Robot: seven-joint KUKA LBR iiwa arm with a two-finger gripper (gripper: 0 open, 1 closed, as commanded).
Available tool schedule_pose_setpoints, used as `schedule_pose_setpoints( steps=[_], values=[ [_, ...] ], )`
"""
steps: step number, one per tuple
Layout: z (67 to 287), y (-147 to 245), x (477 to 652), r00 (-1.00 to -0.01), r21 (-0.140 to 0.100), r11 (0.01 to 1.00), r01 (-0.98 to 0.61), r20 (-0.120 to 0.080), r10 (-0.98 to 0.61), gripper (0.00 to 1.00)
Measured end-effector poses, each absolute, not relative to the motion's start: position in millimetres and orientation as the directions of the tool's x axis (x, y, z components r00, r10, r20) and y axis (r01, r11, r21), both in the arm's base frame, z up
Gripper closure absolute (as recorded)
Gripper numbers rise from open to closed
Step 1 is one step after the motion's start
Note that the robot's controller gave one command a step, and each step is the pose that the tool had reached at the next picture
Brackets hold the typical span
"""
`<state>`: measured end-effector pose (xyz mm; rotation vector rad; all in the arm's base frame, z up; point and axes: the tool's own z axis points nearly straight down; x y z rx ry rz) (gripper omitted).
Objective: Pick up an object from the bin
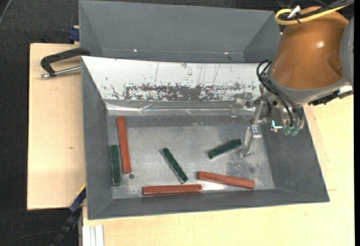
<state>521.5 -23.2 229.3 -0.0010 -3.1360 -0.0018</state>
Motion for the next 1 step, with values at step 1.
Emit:
schedule_pose_setpoints(
  steps=[1],
  values=[
    [67.2,-20.6,566.5,-0.963,0.002,0.963,-0.268,0.004,-0.268,0.0]
  ],
)
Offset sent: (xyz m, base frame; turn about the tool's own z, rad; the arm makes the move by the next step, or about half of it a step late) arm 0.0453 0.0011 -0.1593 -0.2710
